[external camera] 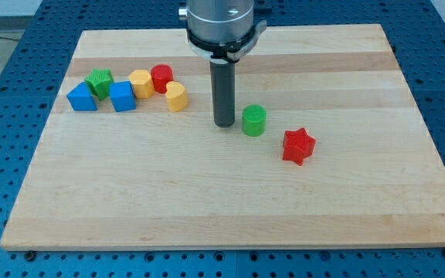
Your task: Move the green circle above the red star
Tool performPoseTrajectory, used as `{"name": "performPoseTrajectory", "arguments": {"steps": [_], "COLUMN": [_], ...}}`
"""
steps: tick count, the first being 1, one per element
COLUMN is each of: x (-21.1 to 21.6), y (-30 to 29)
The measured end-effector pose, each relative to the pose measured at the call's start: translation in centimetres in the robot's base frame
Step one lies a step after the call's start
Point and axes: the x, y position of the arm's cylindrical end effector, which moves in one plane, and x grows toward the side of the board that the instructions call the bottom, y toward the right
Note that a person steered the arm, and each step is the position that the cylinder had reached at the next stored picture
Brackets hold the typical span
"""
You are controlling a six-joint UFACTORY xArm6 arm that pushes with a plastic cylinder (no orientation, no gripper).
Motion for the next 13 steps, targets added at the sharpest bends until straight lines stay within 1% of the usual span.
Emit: {"name": "performPoseTrajectory", "arguments": {"steps": [2,3,5,10,11,12,13], "x": [0.0,-1.4,-0.9,-0.9,-1.9,-1.7,0.4], "y": [3.4,3.4,6.1,6.0,5.3,4.5,4.6]}}
